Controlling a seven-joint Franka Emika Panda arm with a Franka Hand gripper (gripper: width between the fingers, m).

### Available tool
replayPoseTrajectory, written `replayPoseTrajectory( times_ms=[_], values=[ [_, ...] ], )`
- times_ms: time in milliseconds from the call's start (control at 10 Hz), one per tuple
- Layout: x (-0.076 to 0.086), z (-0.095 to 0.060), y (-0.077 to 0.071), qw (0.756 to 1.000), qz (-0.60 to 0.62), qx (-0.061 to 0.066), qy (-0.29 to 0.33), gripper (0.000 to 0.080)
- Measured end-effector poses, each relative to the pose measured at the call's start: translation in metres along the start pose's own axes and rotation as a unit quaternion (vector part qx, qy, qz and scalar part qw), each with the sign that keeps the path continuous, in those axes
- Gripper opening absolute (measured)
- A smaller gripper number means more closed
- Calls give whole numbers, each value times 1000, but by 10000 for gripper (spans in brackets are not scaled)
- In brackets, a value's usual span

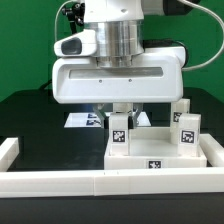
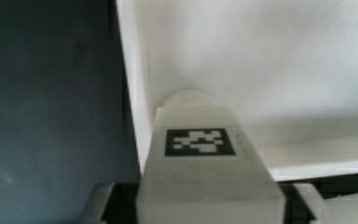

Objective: Assemble square table

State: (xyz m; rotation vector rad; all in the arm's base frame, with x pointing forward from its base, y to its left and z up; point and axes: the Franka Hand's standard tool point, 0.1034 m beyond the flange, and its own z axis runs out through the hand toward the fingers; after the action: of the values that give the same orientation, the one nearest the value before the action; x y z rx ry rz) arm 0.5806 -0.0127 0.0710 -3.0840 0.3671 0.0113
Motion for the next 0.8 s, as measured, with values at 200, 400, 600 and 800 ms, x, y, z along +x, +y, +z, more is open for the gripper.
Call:
replayPoseTrajectory(
  times_ms=[200,400,600,800],
  values=[
    [0,0,0,992,123,2,1,290],
    [1,0,-2,968,252,4,4,290],
    [1,0,-5,925,380,12,1,291],
    [0,0,-8,893,450,11,-5,291]
  ],
)
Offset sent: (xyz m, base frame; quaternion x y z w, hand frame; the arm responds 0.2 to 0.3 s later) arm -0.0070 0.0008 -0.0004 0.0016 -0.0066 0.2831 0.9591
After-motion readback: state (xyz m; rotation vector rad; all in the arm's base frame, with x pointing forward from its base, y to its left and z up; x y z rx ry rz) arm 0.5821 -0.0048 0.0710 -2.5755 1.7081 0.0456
